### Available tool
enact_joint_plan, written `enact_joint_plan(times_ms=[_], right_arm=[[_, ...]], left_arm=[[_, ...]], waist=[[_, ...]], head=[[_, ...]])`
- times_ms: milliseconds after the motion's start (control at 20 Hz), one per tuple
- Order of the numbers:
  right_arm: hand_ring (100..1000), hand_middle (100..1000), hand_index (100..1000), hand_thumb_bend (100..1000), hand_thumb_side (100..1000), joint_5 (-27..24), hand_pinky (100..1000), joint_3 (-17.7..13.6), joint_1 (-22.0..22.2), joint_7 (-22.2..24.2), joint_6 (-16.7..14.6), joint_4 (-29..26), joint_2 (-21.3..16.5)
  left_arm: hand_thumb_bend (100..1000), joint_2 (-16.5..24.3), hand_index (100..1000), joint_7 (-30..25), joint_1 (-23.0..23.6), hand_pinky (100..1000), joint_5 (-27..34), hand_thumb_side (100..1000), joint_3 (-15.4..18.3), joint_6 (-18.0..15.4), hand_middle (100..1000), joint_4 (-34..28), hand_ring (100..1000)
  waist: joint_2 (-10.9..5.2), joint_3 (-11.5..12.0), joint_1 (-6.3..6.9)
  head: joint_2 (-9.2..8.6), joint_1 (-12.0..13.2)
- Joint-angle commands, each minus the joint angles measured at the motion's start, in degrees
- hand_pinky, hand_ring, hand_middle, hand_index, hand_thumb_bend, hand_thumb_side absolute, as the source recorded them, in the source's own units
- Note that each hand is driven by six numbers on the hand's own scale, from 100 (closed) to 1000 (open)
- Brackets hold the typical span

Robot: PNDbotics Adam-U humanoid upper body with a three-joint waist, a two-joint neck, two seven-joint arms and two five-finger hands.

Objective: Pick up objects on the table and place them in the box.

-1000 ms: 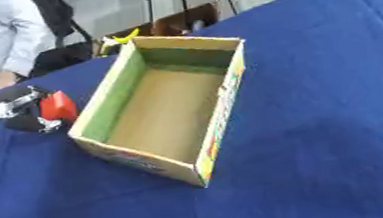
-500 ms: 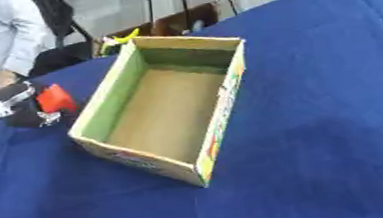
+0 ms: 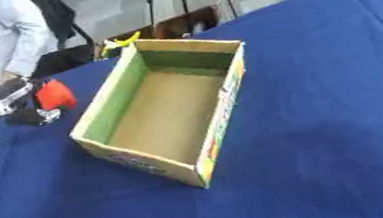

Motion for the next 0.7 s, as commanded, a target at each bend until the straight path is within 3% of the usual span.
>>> enact_joint_plan(times_ms=[50,500,700], right_arm=[[797,525,713,213,474,0.03,838,-0.23,-0.11,-0.15,0.19,-1.33,-0.22],[796,525,713,201,471,-0.06,838,0.18,0.98,-0.1,0.66,-2.02,0.96],[796,526,712,194,474,-0.19,838,0.39,1.56,-0.1,0.98,-2.49,1.72]], left_arm=[[100,3.18,653,1.01,-0.55,175,2.63,584,0.66,0.29,495,-3.88,477],[100,3.29,633,1.34,-0.92,153,7.02,590,-0.69,1.5,478,-16.42,463],[100,1.07,630,1.13,-2.16,143,7.5,591,-2.4,2.65,476,-23.45,453]], waist=[[-2.18,0.3,-0.41],[-4.29,1.01,-0.43],[-5.23,1.69,-0.74]], head=[[0.36,-0.33],[1.64,-1.18],[2.37,-1.57]])
